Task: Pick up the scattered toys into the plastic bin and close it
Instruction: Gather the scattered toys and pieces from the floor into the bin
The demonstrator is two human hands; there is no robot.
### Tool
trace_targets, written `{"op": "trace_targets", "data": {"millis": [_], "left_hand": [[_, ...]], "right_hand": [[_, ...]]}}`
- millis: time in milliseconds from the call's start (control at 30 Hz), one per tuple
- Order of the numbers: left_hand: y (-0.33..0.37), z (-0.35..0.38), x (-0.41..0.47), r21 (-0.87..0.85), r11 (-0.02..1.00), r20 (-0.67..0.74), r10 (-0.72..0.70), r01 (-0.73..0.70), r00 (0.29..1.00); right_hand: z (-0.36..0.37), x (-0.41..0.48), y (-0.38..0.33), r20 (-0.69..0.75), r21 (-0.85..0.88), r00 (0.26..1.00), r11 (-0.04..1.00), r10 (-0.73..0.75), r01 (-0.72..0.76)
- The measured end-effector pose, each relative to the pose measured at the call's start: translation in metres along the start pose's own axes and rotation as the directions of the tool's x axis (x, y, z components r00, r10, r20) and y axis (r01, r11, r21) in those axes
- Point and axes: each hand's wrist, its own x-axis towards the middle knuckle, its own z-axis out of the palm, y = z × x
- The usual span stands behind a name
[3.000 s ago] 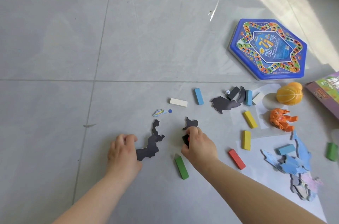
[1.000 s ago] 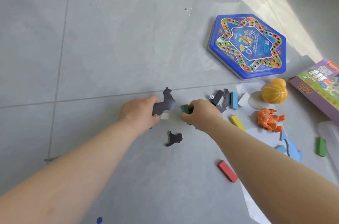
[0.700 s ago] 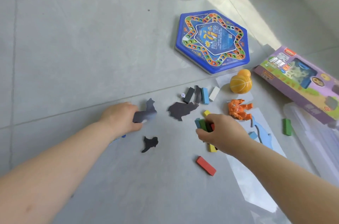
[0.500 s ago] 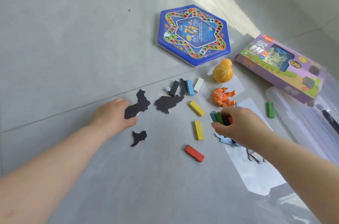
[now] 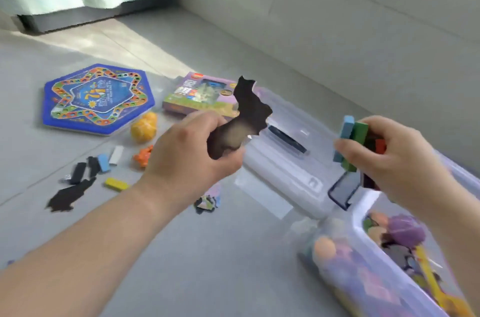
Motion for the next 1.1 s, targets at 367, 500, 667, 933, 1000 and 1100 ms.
{"op": "trace_targets", "data": {"millis": [367, 500, 667, 933, 1000, 1100], "left_hand": [[0.152, 0.202, -0.019, -0.055, 0.903, 0.315, 0.421, -0.426, 0.851], [0.153, 0.230, -0.018, 0.179, 0.867, 0.565, 0.296, -0.465, 0.770], [0.155, 0.234, -0.017, 0.148, 0.864, 0.709, 0.246, -0.481, 0.661], [0.099, 0.182, -0.013, -0.152, 0.862, 0.251, 0.507, -0.484, 0.824], [0.065, 0.155, -0.014, -0.088, 0.872, 0.228, 0.488, -0.481, 0.843], [0.008, 0.108, -0.028, 0.000, 0.955, 0.318, 0.280, -0.295, 0.906]], "right_hand": [[-0.073, -0.079, 0.221, -0.165, 0.203, 0.723, 0.740, 0.671, -0.641], [-0.076, -0.074, 0.234, -0.065, 0.158, 0.730, 0.730, 0.680, -0.665], [-0.060, -0.072, 0.238, 0.246, -0.092, 0.712, 0.747, 0.658, -0.658], [-0.058, -0.071, 0.232, -0.104, 0.130, 0.844, 0.848, 0.527, -0.513], [-0.057, -0.071, 0.218, -0.156, 0.132, 0.882, 0.895, 0.444, -0.427], [-0.052, -0.065, 0.180, -0.229, 0.120, 0.923, 0.950, 0.309, -0.288]]}}
